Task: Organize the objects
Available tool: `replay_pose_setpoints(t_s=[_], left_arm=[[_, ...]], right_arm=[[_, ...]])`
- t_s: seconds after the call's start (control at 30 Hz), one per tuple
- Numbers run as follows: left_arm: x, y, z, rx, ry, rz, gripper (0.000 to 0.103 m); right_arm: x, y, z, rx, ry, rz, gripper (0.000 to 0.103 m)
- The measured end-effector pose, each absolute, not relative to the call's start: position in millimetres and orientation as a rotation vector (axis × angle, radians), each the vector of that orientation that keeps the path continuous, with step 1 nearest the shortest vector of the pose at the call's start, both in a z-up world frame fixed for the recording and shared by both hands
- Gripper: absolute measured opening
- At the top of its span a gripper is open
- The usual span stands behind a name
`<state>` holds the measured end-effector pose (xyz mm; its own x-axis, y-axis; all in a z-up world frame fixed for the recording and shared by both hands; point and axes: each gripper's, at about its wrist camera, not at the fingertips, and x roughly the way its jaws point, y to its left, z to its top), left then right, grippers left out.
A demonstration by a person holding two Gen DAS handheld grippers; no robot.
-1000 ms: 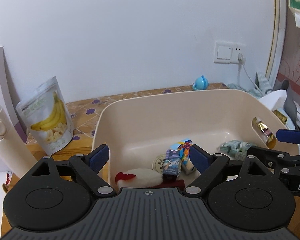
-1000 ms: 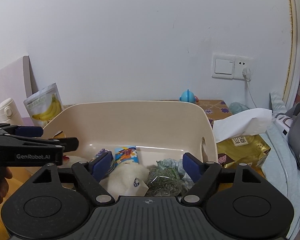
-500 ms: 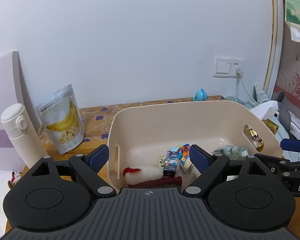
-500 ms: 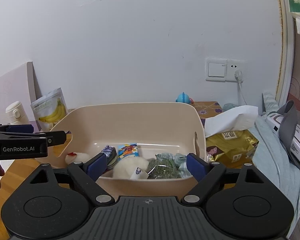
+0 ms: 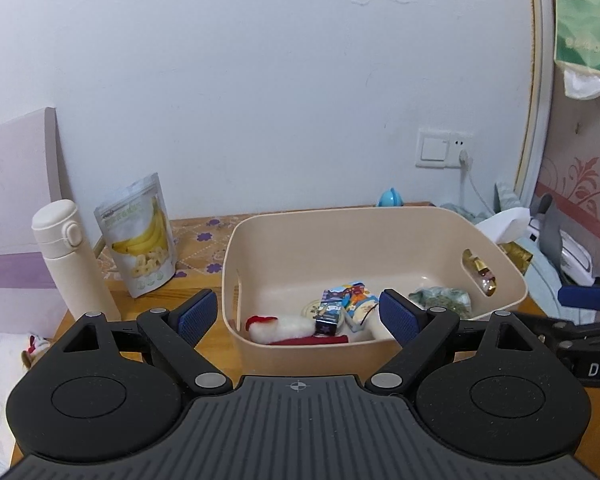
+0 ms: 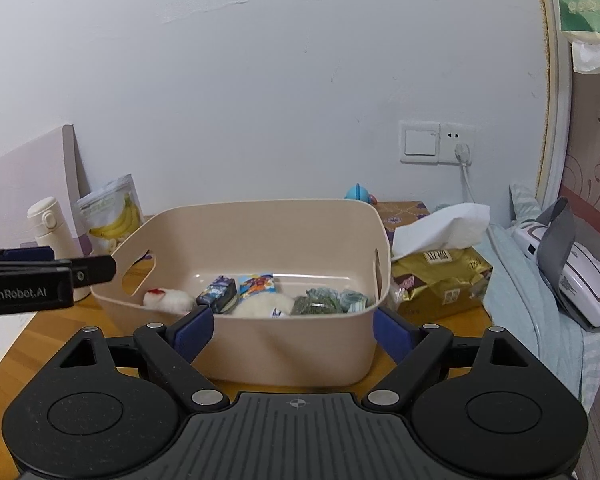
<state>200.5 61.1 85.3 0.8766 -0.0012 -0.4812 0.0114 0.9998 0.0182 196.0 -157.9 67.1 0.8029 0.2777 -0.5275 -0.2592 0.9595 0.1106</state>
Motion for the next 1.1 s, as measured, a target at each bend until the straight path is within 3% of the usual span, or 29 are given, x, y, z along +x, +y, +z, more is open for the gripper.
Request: replay_pose_setpoints(t_s=[1.1], left_arm=[[91.6, 49.6, 79.0, 0.011, 0.462, 0.009, 0.089]], right_arm=[[92.6, -182.2, 61.6, 0.046, 0.545, 0.271, 0.089]])
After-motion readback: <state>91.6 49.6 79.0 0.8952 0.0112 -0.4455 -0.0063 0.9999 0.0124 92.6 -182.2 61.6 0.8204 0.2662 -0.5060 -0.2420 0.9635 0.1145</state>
